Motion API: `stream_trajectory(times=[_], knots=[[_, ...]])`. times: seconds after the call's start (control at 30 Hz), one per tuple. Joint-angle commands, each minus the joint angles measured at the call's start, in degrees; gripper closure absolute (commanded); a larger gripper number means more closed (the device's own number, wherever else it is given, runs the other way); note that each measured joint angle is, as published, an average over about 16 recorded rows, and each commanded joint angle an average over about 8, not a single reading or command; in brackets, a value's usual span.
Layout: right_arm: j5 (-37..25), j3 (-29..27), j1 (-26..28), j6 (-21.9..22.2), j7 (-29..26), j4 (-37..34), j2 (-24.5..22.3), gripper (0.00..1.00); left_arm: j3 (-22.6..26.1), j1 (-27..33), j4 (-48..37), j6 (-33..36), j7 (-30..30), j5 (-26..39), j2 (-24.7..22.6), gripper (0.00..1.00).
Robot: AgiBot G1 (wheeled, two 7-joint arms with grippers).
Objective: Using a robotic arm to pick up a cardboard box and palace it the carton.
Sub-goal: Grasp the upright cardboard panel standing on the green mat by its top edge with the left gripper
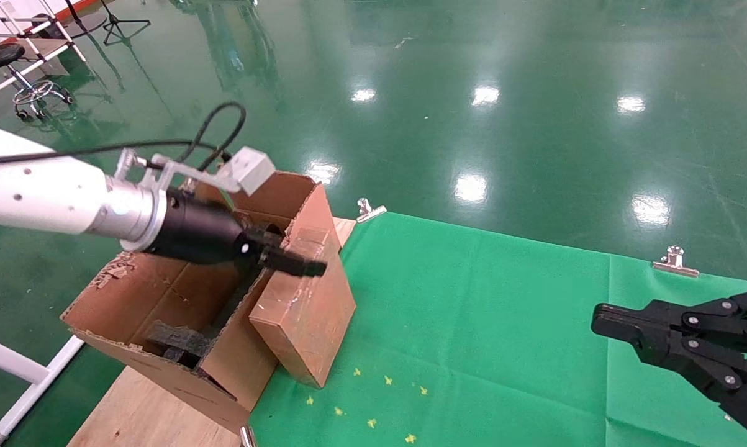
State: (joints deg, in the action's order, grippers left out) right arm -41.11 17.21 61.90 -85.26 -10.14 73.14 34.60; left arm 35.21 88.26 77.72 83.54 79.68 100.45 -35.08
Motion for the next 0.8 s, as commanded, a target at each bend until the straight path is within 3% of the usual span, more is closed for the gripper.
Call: stream_trajectory(times=[0.03, 0.8], knots=[[0.00, 0.01, 0.00, 0.00, 0.00, 0.00, 0.00, 1.00, -0.67, 0.16, 0.01, -0.70, 0.04, -1.13, 0.01, 0.00], [0.04, 0.07, 0.01, 0.03, 0.03, 0.00, -0.03, 1.00, 2.44, -2.58, 0.23, -1.64, -3.14, 2.84, -1.60, 0.00]])
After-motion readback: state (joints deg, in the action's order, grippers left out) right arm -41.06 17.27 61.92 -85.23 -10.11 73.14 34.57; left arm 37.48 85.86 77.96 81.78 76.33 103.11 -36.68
